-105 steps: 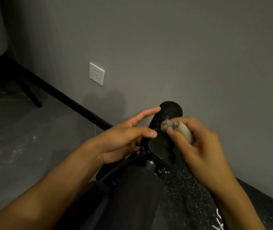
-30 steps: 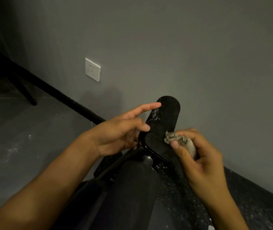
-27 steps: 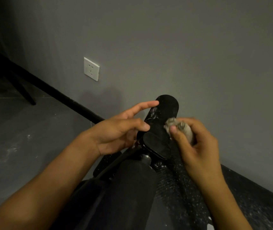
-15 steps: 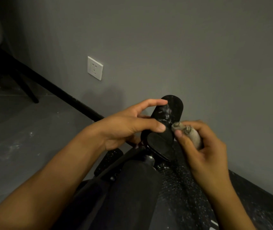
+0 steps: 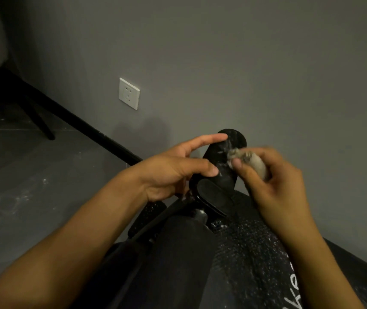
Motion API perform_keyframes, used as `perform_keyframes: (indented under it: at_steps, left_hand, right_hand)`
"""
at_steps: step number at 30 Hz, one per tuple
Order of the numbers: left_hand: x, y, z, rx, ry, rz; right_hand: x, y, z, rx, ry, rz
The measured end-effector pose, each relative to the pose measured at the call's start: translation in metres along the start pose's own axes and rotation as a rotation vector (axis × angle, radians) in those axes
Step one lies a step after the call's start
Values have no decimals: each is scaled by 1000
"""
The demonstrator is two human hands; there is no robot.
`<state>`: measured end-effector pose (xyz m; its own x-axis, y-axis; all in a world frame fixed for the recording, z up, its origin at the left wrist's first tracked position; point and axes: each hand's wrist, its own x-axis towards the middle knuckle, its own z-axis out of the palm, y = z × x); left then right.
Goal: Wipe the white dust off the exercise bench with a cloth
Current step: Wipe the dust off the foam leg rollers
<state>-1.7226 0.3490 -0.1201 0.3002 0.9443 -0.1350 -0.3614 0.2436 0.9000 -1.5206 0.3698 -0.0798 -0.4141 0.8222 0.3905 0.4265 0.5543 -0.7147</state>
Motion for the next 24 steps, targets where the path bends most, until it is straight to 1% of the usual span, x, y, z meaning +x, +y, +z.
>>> perform_keyframes:
  at_steps: [2, 4, 6, 8, 10, 12, 14, 15, 17, 21, 22, 24]
  left_hand:
    - [-1, 2, 2, 22, 11, -2]
    - [-3, 1, 1, 18, 4, -6]
    - [-4, 0, 0, 7, -9, -9]
    - [-3, -1, -1, 0, -14, -3]
    - [-3, -2, -2, -4, -19, 3]
    - [-3, -1, -1, 0, -24, -3]
    - [-4, 0, 0, 12, -20, -12]
    - [-5, 0, 0, 10, -17, -12]
    - [-6, -1, 0, 8, -23, -5]
    - [-6, -3, -2, 5, -36, 13]
    - [-5, -3, -3, 8, -42, 17]
    - [-4, -4, -1, -4, -68, 20]
  right_hand:
    - [20, 9, 5, -119, 106, 31]
    - [26, 12, 13, -101, 142, 49]
    - [10, 5, 15, -25, 101, 25]
    - [-11, -6, 12, 66, 17, -11]
    - [-18, -10, 8, 59, -32, -31]
    - [-1, -4, 6, -41, 5, -23]
    - [21, 3, 6, -153, 70, 23]
    - [28, 5, 9, -172, 89, 38]
    - [23, 2, 13, -148, 95, 48]
    - [-19, -18, 7, 99, -49, 11]
    - [-20, -18, 5, 90, -69, 1]
    - [-3, -13, 2, -33, -40, -17]
